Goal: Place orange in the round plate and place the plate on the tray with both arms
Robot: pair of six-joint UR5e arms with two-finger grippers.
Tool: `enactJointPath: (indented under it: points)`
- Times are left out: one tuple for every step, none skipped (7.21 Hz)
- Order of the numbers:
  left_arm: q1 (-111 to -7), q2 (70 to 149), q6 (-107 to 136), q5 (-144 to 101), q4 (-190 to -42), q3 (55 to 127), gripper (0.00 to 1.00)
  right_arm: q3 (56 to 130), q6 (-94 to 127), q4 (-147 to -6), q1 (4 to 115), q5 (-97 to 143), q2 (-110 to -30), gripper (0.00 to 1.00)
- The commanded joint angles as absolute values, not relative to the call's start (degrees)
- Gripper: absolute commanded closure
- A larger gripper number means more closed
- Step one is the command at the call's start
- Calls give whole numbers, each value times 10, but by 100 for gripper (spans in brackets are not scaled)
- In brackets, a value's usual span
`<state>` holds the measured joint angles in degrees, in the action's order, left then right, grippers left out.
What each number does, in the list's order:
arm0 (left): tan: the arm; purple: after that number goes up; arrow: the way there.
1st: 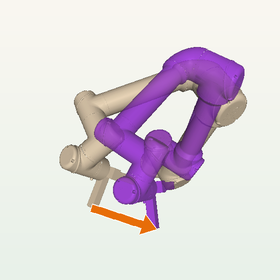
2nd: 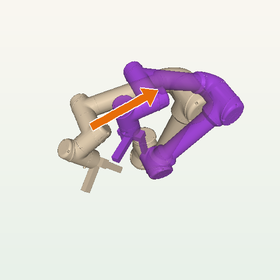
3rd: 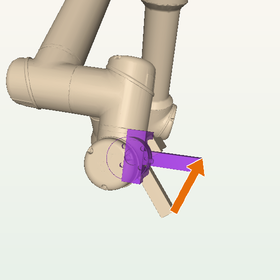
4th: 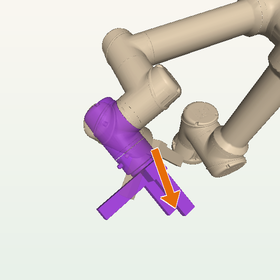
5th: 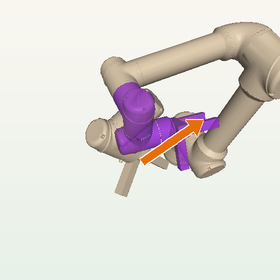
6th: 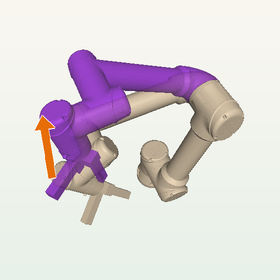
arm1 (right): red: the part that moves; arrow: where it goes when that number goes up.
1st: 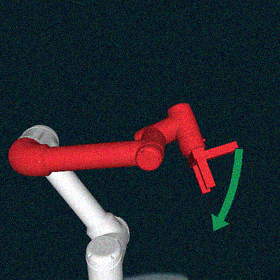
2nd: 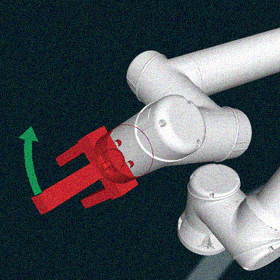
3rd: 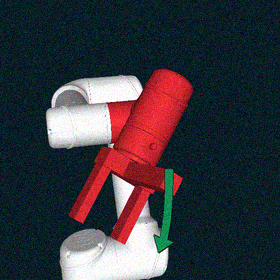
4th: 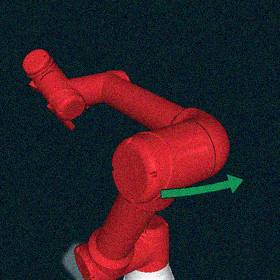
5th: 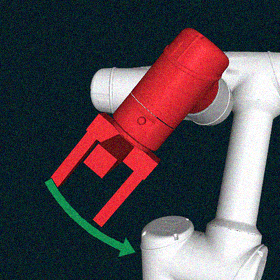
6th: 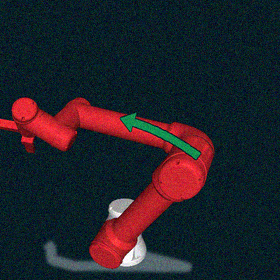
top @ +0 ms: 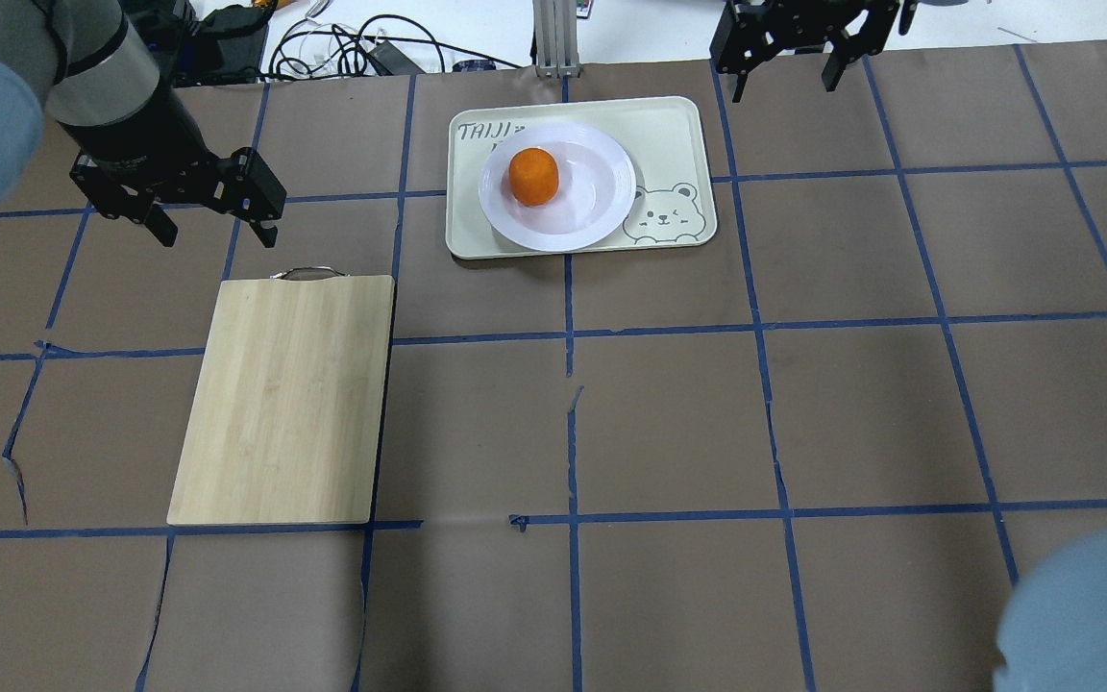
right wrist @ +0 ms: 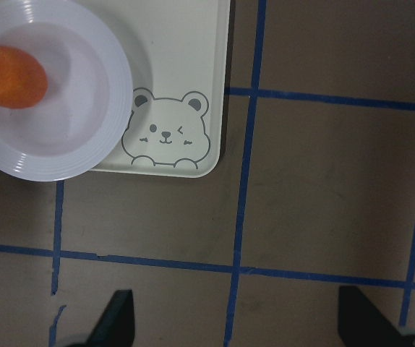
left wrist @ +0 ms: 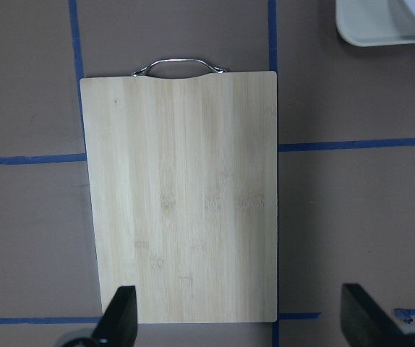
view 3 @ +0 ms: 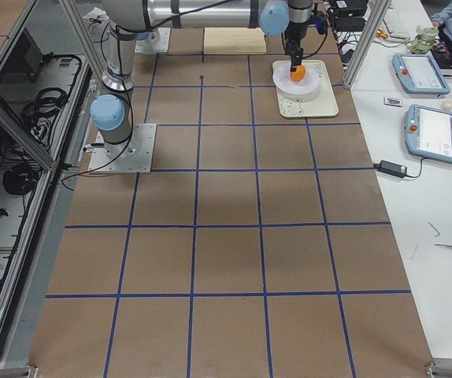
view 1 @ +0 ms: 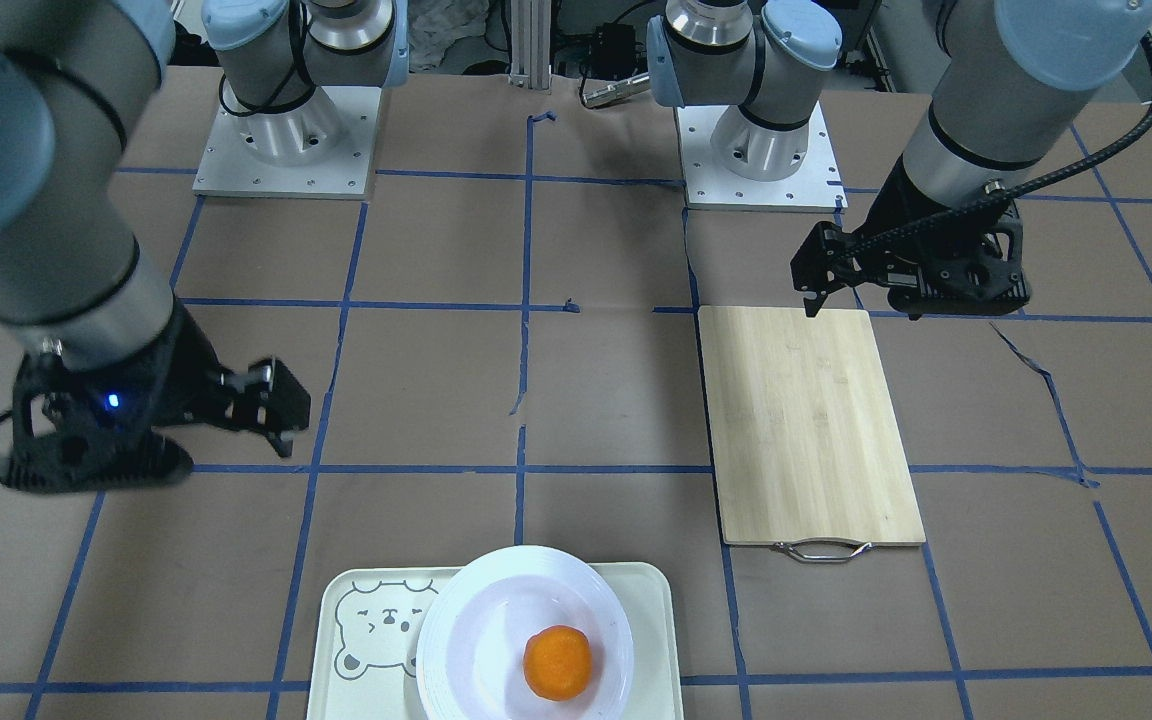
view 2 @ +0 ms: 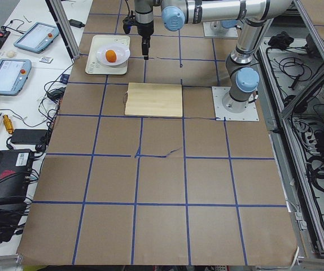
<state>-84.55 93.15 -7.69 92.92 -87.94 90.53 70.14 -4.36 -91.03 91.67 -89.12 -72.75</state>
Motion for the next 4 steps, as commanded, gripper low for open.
enactJointPath:
  points:
    - [-846, 930, -78, 931, -884, 906, 0, 783, -76, -886, 916, -922, -822, 0]
    - [-846, 931, -78, 931, -881, 905, 0, 826, -72, -926, 918, -928, -844, 0]
    - [-846, 931, -78, 930, -878, 905, 0, 864, -71, -972, 918, -923, -855, 0]
    - [-846, 931, -79, 931, -879, 906, 0, 887, -68, -1002, 916, -922, -861, 0]
